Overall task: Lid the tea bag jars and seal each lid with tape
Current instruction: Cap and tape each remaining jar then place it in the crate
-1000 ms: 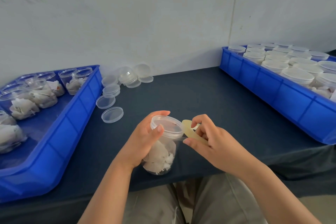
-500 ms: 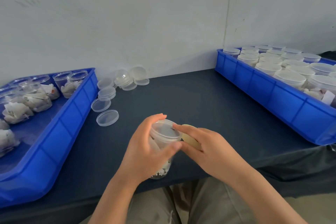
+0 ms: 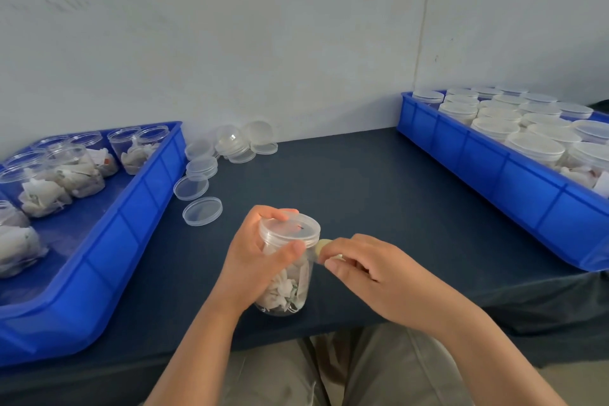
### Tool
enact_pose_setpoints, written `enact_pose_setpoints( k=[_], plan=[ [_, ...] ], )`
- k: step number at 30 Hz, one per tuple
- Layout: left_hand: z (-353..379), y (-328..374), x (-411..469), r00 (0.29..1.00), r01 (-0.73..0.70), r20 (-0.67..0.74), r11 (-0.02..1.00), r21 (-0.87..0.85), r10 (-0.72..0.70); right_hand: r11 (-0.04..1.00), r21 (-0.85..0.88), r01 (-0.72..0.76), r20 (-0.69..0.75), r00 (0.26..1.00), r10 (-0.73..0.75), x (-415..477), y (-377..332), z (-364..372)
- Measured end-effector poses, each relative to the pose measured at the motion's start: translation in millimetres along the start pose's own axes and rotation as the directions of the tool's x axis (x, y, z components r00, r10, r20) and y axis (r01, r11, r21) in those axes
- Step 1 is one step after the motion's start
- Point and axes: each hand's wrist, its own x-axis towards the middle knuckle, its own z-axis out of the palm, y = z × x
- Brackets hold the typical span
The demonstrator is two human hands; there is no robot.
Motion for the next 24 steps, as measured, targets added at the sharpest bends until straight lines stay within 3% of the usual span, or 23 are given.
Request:
enact_pose_setpoints(
  k=[11, 16, 24],
  plan=[
    [7, 7, 8, 0.981, -0.019, 0.191, 0.995, -0.102, 0.039, 0.986, -0.146, -0.078, -0.082, 0.994, 0.066, 1, 6, -13],
    [6, 8, 10, 0.979, -0.052, 0.203, 0.996, 0.067, 0.038, 0.982, -0.168, -0.085, -0.12, 0.991, 0.065, -2, 1, -10],
    [9, 24, 1, 0.985, -0.168, 0.089, 0.924, 0.344, 0.146, 0.971, -0.221, -0.096, -0.189, 0.981, 0.054, -3, -7, -6]
  ],
)
